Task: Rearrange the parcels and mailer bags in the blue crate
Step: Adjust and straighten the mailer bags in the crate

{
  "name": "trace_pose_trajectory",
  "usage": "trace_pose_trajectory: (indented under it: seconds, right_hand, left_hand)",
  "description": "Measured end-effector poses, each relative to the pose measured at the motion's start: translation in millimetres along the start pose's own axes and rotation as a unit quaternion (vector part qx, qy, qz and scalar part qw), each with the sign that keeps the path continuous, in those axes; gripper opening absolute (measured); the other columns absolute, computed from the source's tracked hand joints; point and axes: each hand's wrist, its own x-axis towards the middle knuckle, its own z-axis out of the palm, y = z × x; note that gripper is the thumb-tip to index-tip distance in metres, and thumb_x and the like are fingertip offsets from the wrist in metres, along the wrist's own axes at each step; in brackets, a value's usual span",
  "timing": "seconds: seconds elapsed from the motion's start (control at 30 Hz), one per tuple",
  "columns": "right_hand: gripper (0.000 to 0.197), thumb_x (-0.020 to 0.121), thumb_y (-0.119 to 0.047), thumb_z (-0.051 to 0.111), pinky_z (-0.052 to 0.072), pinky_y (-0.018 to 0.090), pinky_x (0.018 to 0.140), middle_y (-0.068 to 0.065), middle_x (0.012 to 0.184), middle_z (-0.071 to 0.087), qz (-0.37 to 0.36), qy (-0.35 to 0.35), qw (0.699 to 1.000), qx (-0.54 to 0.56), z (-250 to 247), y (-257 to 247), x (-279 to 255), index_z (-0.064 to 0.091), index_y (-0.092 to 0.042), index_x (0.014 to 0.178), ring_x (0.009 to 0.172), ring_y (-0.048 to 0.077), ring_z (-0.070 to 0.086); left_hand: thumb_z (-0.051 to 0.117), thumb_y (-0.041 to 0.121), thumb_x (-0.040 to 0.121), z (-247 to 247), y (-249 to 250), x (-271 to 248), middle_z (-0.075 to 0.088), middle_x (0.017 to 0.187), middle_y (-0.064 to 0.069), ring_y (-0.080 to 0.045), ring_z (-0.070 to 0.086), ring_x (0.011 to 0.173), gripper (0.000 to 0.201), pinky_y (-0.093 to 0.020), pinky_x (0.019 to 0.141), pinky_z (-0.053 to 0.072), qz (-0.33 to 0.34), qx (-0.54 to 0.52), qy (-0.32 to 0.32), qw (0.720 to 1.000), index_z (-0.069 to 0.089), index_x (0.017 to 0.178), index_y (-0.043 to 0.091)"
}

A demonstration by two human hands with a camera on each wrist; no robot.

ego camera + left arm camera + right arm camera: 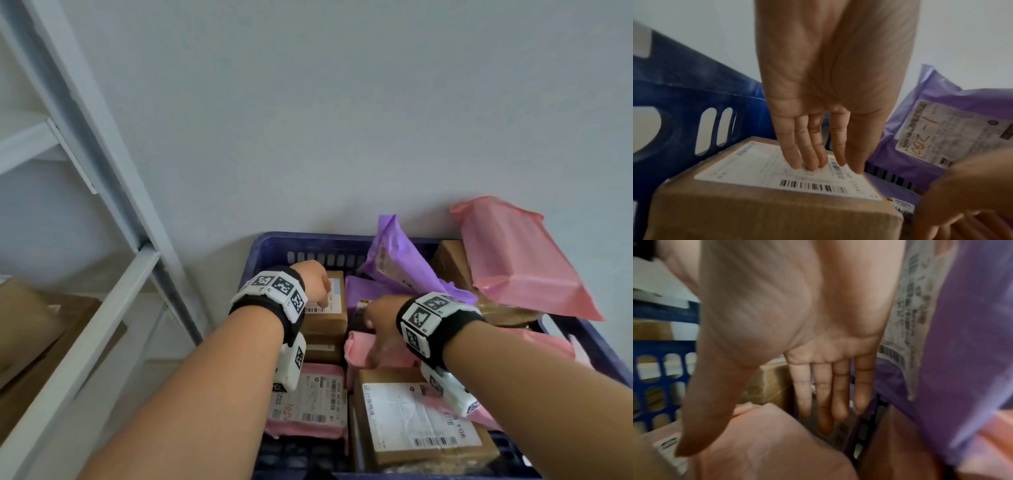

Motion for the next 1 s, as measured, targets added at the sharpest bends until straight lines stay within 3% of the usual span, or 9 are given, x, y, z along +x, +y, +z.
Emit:
trace_pose_trajectory:
  seconds: [0.07,0.13,0.23,0.3,0.53,0.67,0.77,0.83,1.0]
  right_hand:
    - [0.042,0.070,-0.060,0.051,0.055,0.030,0.073,-0.001,0.074,0.065,-0.007,0.028,1.000,0.004,7,-10,3,0.062,-0.020,0.078,0.071,0.024,0.064]
    - [0.042,0.068,-0.057,0.051,0.056,0.033,0.075,-0.001,0.069,0.062,-0.011,0.000,1.000,-0.021,9,-19,10,0.062,-0.017,0.073,0.070,0.025,0.062]
    - [0.050,0.063,-0.062,0.062,0.055,0.033,0.080,-0.002,0.084,0.068,-0.036,-0.039,0.997,-0.062,9,-25,18,0.071,-0.025,0.097,0.080,0.023,0.064]
    - [0.042,0.077,-0.051,0.065,0.047,0.026,0.079,-0.001,0.095,0.068,-0.035,-0.082,0.993,-0.077,5,-23,18,0.070,-0.024,0.108,0.090,0.023,0.063]
    - [0.049,0.077,-0.037,0.073,0.048,0.029,0.087,0.007,0.114,0.064,0.029,-0.061,0.996,-0.059,-21,-10,14,0.061,-0.015,0.119,0.108,0.027,0.061]
    - [0.040,0.071,-0.034,0.073,0.051,0.036,0.089,0.001,0.098,0.058,0.056,0.004,0.998,-0.009,-41,-1,8,0.059,-0.021,0.106,0.094,0.024,0.058]
    - [0.021,0.081,-0.022,0.062,0.047,0.030,0.081,0.003,0.093,0.052,0.047,0.045,0.998,-0.006,-55,-2,-2,0.051,-0.018,0.099,0.089,0.022,0.051]
    - [0.011,0.090,-0.020,0.051,0.046,0.033,0.087,0.007,0.096,0.052,0.041,0.086,0.995,-0.003,-63,-4,-7,0.051,-0.015,0.099,0.091,0.021,0.047]
    - [0.022,0.096,-0.025,0.033,0.039,0.030,0.078,0.012,0.100,0.054,0.056,0.155,0.982,0.096,-84,3,-16,0.048,-0.010,0.091,0.089,0.025,0.049]
  left_hand:
    - [0.068,0.014,0.088,1,-2,3,0.056,0.136,-0.006,-0.024,0.055,0.123,0.039,-0.033,0.101,0.047,-0.006,-0.022,0.005,1.000,0.063,0.126,0.012]
    - [0.069,0.014,0.087,2,-4,4,0.058,0.132,-0.006,-0.024,0.057,0.119,0.036,-0.034,0.100,0.048,-0.011,-0.038,0.005,0.999,0.064,0.122,0.012]
    - [0.070,0.014,0.086,3,-8,6,0.060,0.128,-0.005,-0.023,0.059,0.114,0.034,-0.034,0.098,0.050,-0.010,-0.050,0.010,0.999,0.066,0.119,0.014]
    - [0.070,0.014,0.085,3,-11,6,0.060,0.127,-0.005,-0.022,0.059,0.114,0.035,-0.033,0.098,0.050,-0.009,-0.059,0.013,0.998,0.066,0.120,0.014]
    - [0.068,0.014,0.088,-2,-11,1,0.060,0.132,-0.005,-0.022,0.057,0.120,0.037,-0.032,0.101,0.048,-0.004,-0.050,0.000,0.999,0.065,0.124,0.012]
    - [0.067,0.018,0.089,-8,-4,-6,0.057,0.136,-0.006,-0.022,0.056,0.122,0.039,-0.030,0.097,0.047,-0.010,-0.020,-0.012,1.000,0.063,0.128,0.013]
    - [0.066,0.023,0.090,-13,4,-12,0.054,0.139,-0.004,-0.022,0.056,0.122,0.044,-0.031,0.101,0.048,-0.006,0.015,-0.038,0.999,0.059,0.133,0.015]
    - [0.068,0.025,0.088,-16,9,-15,0.055,0.138,-0.004,-0.023,0.057,0.119,0.049,-0.036,0.101,0.050,-0.006,0.031,-0.063,0.997,0.056,0.135,0.017]
    - [0.076,0.023,0.081,-23,13,-18,0.051,0.142,-0.007,-0.023,0.056,0.124,0.074,-0.039,0.102,0.050,-0.004,0.003,-0.115,0.993,0.041,0.146,0.018]
